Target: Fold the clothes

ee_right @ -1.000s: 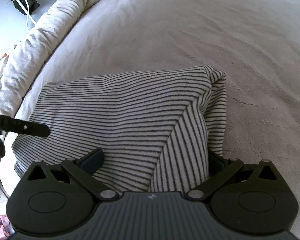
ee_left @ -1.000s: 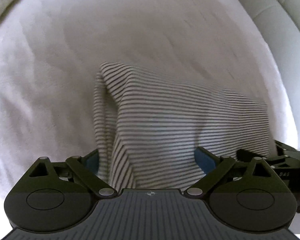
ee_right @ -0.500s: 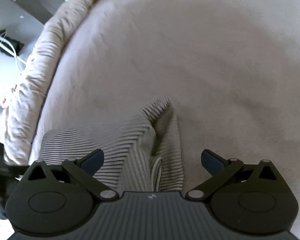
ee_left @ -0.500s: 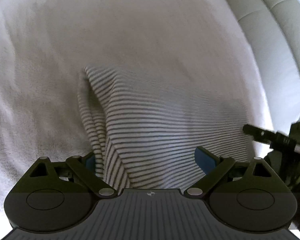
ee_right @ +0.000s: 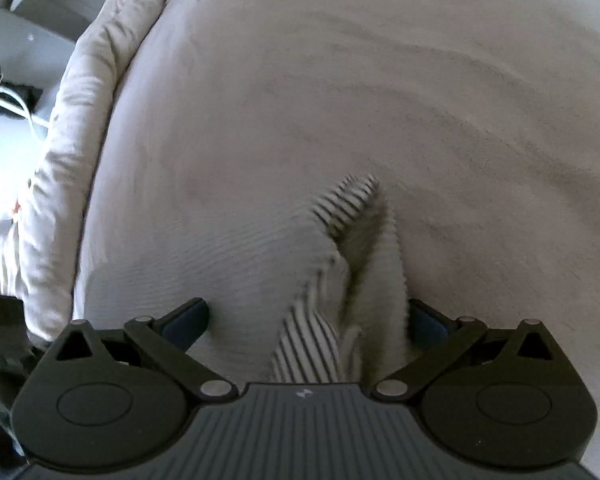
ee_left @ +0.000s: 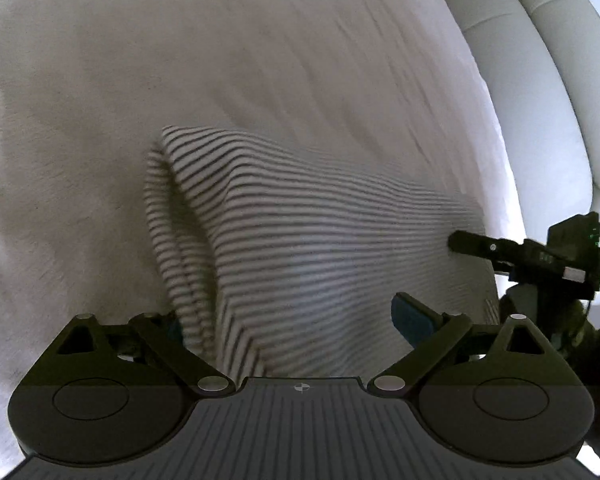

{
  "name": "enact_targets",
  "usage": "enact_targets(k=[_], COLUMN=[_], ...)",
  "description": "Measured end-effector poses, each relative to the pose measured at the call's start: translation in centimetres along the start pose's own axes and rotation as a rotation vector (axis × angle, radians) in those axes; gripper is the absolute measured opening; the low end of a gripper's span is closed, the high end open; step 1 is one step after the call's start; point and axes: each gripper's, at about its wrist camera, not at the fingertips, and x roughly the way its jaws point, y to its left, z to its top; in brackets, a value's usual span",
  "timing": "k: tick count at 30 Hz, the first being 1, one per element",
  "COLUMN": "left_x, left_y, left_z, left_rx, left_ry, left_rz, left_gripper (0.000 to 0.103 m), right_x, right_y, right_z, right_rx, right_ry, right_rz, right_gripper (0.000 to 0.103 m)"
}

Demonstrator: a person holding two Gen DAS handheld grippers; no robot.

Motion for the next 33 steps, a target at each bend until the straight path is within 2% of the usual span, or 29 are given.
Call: enact_targets(k=[3, 4, 5, 6, 7, 9, 11, 15, 18, 20, 22, 24, 26, 29, 30, 33], left_x=[-1.1, -1.8, -2.3, -2.8, -3.3, -3.6, -3.9, -4.1, -5.4, -6.8, -8.3, -7.9, -7.8, -8.5, -8.8, -11.5], left_y=[-0.2, -0.3, -0.1, 0.2, 0.4, 0.2, -0.7, -2.6, -3.6, -3.8, -3.4, -3.0, -1.9, -0.1, 0.2, 1.5], left_z=[-0.9, -1.1, -1.3, -1.6, -1.8, -2.0, -2.1, -1.6, -1.2, -1.0, -1.0, -1.6, -2.6, -4.5, -4.9, -6.1], left_rx=[0.034, 0.045, 0.028, 0.011, -0.006, -0.037, -0.031, -0.009, 0.021, 0.029, 0.015, -0.01, -0.038, -0.046, -0.049, -0.066], left_ry=[-0.013, -0.019, -0.024, -0.03, -0.035, -0.057, -0.077, -0.105, -0.134, -0.17, -0.21, -0.219, -0.181, -0.136, -0.137, -0.187], left_rz=[0.023, 0.027, 0.042, 0.056, 0.07, 0.069, 0.048, -0.035, -0.093, -0.138, -0.149, -0.12, -0.044, 0.062, 0.09, 0.166], left_gripper=[0.101, 0.097, 0.078, 0.067, 0.061, 0.054, 0.045, 0.045, 0.045, 0.045, 0.048, 0.048, 0.052, 0.061, 0.062, 0.073], right_x=[0.5, 0.6, 0.7, 0.9, 1.0, 1.2, 1.6, 1.9, 0.5, -0.1, -0.4, 0.4, 1.6, 1.2, 1.1, 1.2], right_y=[2.0, 2.7, 3.5, 3.8, 4.1, 4.1, 4.5, 5.9, 6.3, 8.1, 10.2, 12.9, 15.7, 17.4, 17.3, 15.9], right_z=[0.5, 0.5, 0.5, 0.8, 1.0, 1.4, 2.1, 3.1, 4.2, 6.1, 8.2, 10.4, 12.5, 12.1, 11.6, 9.8], right_rx=[-0.025, -0.043, -0.069, -0.074, -0.079, -0.03, 0.005, 0.013, -0.011, -0.064, -0.137, -0.243, -0.332, -0.455, -0.473, -0.493], right_ry=[-0.006, 0.0, 0.01, 0.019, 0.028, 0.03, 0.033, 0.04, 0.011, -0.035, -0.086, -0.136, -0.185, -0.231, -0.227, -0.18], right_rz=[0.034, 0.029, -0.002, -0.035, -0.068, -0.071, -0.069, -0.074, -0.048, -0.011, 0.023, 0.022, -0.006, -0.079, -0.107, -0.202], right_gripper=[0.102, 0.1, 0.095, 0.088, 0.085, 0.074, 0.067, 0.06, 0.058, 0.058, 0.058, 0.06, 0.065, 0.091, 0.097, 0.103])
